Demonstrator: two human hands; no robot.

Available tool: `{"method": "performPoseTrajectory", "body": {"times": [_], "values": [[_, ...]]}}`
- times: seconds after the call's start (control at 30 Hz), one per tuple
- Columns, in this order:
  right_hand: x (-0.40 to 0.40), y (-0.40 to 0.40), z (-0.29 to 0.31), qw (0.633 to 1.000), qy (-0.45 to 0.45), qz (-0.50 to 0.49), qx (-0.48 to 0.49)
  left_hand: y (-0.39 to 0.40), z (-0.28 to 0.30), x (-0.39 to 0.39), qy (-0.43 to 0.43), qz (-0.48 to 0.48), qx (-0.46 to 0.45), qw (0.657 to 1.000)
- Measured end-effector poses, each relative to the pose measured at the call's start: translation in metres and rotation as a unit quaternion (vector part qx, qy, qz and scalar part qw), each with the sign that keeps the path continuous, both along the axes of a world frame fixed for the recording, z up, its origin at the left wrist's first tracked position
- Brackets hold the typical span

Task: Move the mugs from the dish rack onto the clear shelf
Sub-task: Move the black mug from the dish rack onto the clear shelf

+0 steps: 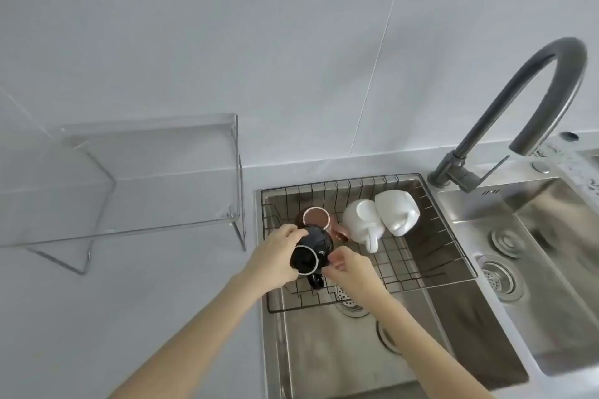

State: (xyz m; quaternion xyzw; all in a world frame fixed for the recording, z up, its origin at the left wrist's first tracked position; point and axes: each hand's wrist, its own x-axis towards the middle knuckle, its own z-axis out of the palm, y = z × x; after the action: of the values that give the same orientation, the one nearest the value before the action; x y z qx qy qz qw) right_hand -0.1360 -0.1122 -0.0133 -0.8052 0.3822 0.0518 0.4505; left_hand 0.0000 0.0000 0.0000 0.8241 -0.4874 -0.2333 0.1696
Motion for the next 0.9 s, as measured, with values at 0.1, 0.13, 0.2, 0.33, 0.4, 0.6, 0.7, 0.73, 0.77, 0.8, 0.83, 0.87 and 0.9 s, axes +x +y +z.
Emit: {"method": "performPoseTrajectory", "body": {"times": [0.1,0.13,0.2,0.33,0.4,0.6,0.7,0.73,0.77,0.8,0.83,0.87,0.9], "values": [[0.005,-0.004,-0.01,0.999,0.037,0.033,-0.004,-0.007,-0.012,0.003,-0.025,-0.011,0.003,1.0],[0.007,-0.004,-0.01,0.998,0.056,0.039,-0.002,-0.008,-0.016,0.004,-0.035,-0.014,-0.001,0.999],[0.01,-0.002,-0.017,0.996,0.076,0.049,0.003,-0.01,-0.028,0.003,-0.043,-0.027,-0.003,0.999],[0.019,-0.001,-0.021,0.992,0.104,0.069,-0.009,-0.012,-0.043,0.006,-0.059,-0.035,-0.036,0.997],[0.022,0.001,-0.024,0.992,0.112,0.054,-0.028,-0.011,-0.049,0.008,-0.061,-0.048,-0.042,0.996],[0.022,0.009,-0.04,0.987,0.118,0.073,-0.078,-0.014,-0.057,0.017,-0.036,-0.063,-0.061,0.995],[0.023,0.012,-0.045,0.987,0.111,0.061,-0.095,-0.014,-0.057,0.021,-0.011,-0.052,-0.075,0.996],[0.023,0.012,-0.046,0.988,0.105,0.058,-0.093,-0.015,-0.057,0.021,-0.008,-0.047,-0.079,0.996],[0.022,0.011,-0.045,0.99,0.097,0.055,-0.088,-0.015,-0.057,0.021,-0.005,-0.042,-0.081,0.996],[0.02,0.01,-0.044,0.992,0.086,0.049,-0.079,-0.016,-0.056,0.02,0.0,-0.035,-0.084,0.996],[0.018,0.009,-0.041,0.994,0.068,0.038,-0.071,-0.016,-0.053,0.02,0.008,-0.026,-0.088,0.996],[0.016,0.007,-0.038,0.997,0.046,0.023,-0.065,-0.016,-0.049,0.02,0.02,-0.015,-0.096,0.995],[0.013,0.005,-0.034,0.998,0.022,0.008,-0.062,-0.016,-0.043,0.02,0.033,-0.002,-0.105,0.994]]}}
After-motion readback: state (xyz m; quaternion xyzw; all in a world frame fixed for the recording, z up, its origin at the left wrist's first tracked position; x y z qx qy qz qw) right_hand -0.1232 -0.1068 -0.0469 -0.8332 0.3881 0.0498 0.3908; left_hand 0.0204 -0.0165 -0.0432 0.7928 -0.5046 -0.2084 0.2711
